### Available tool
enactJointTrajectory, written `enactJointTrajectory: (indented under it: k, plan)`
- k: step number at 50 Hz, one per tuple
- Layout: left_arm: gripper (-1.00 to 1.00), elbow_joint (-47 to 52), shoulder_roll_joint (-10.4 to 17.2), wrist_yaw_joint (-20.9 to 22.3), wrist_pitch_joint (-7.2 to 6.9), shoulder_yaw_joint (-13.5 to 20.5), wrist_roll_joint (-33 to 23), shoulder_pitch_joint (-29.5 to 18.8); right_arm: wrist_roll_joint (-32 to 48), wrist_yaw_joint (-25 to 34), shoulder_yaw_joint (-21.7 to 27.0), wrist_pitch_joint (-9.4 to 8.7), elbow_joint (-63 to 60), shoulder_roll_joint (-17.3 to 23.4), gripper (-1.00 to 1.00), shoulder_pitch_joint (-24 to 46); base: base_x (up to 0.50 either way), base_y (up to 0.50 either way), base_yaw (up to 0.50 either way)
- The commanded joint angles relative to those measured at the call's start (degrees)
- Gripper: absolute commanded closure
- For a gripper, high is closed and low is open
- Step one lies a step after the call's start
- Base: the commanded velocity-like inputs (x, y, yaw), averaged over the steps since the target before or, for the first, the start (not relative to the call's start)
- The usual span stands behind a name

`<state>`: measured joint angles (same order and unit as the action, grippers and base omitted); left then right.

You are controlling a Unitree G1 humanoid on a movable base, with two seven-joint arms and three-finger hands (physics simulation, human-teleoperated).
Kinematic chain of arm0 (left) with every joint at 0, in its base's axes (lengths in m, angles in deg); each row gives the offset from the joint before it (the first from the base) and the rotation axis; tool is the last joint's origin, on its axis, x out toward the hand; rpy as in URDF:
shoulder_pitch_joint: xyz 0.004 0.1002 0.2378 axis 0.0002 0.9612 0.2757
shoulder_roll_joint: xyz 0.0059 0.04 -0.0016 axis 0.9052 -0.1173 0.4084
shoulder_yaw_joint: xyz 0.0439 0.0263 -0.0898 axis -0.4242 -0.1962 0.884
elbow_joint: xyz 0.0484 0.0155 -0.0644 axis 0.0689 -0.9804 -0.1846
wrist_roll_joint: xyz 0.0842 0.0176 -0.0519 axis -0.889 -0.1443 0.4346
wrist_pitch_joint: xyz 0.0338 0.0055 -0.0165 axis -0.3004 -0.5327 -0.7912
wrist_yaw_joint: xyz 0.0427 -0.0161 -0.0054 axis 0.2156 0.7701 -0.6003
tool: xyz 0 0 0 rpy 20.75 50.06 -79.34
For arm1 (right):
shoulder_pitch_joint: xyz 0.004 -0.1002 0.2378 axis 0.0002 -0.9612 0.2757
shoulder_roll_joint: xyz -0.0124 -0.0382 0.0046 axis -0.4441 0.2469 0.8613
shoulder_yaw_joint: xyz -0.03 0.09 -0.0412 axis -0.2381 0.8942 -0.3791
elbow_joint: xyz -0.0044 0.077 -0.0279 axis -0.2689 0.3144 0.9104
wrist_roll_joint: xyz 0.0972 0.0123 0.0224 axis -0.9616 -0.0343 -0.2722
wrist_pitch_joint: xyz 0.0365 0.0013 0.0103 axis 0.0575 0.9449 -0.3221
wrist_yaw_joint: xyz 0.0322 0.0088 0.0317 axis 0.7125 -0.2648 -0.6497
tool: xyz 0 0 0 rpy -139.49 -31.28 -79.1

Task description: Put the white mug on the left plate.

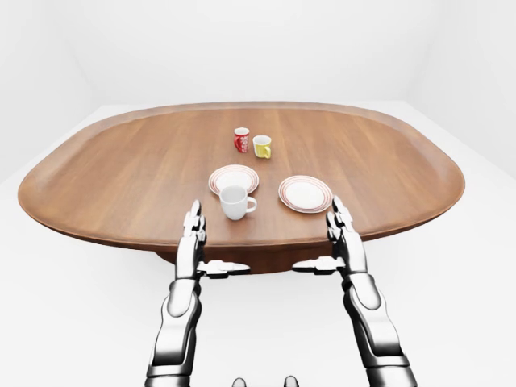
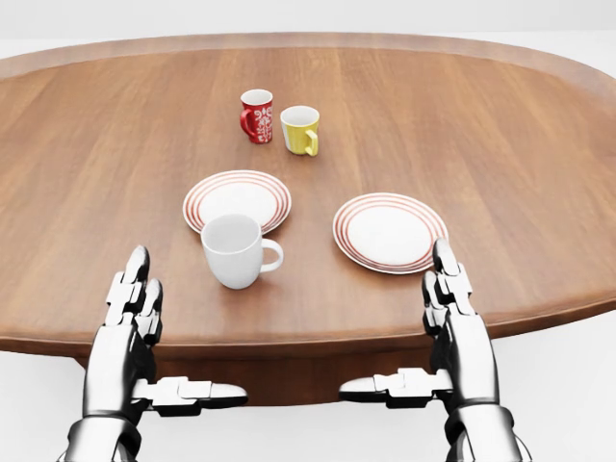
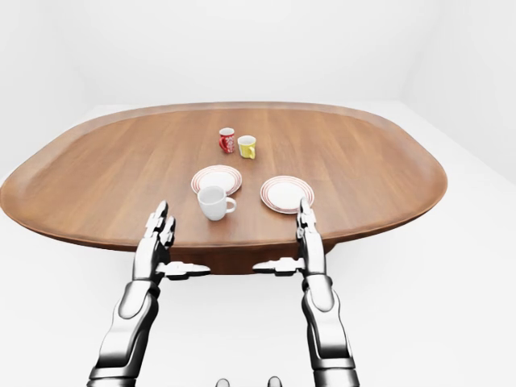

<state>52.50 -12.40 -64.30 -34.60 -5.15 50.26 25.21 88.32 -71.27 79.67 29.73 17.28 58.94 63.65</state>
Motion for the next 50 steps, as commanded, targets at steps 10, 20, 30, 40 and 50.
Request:
enactJointTrajectory:
  k: [10, 20, 30, 40, 50]
  plan:
    - [-1.00, 15.2, 0.6, 2.1, -4.71, 0.9, 1.3, 0.9, -4.8, 2.2, 1.4, -4.78, -16.6, 0.6, -1.00, -1.0, 0.00, 0.00, 0.00]
    - [-1.00, 37.3, 0.9, 0.8, -4.71, 3.1, 8.6, -2.0, -12.3, 1.6, 4.7, -4.78, -32.6, 0.9, -1.00, -0.4, 0.00, 0.00, 0.00]
    - [-1.00, 35.6, 1.0, 0.8, -4.71, 2.9, 8.2, -1.9, -12.9, 2.5, 5.7, -4.78, -32.8, 0.9, -1.00, -2.0, 0.00, 0.02, 0.00]
    - [-1.00, 35.4, 1.1, 1.0, -4.71, 3.3, 8.3, -2.2, -11.7, 3.8, 5.2, -4.78, -32.7, 1.2, -1.00, -2.2, 0.00, 0.50, 0.00]
    - [-1.00, 35.6, 1.2, 1.0, -4.71, 3.3, 8.3, -2.3, -11.0, 4.3, 4.6, -4.78, -32.7, 1.1, -1.00, -2.3, 0.00, 0.50, 0.00]
